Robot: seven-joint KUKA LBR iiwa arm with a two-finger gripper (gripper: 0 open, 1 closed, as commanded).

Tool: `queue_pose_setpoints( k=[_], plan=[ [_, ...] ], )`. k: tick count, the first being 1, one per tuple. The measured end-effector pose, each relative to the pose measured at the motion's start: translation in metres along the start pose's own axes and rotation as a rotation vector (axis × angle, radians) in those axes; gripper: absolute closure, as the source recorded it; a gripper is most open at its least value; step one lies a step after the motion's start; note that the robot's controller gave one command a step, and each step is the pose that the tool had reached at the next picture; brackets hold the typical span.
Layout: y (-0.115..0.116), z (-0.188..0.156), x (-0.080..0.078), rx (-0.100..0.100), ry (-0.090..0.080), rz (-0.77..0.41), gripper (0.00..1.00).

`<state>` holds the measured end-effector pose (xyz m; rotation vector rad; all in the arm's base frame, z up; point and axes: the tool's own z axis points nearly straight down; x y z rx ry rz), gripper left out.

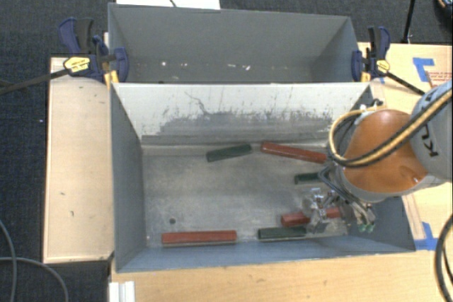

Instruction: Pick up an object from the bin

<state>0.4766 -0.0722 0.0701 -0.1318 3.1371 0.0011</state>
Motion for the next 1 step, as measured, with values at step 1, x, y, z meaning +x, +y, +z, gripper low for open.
queue_pose_setpoints(
  k=[1],
  plan=[
    [0.0173,-0.1415,-0.0131,0.002,-0.009,0.003,1.0]
  ],
)
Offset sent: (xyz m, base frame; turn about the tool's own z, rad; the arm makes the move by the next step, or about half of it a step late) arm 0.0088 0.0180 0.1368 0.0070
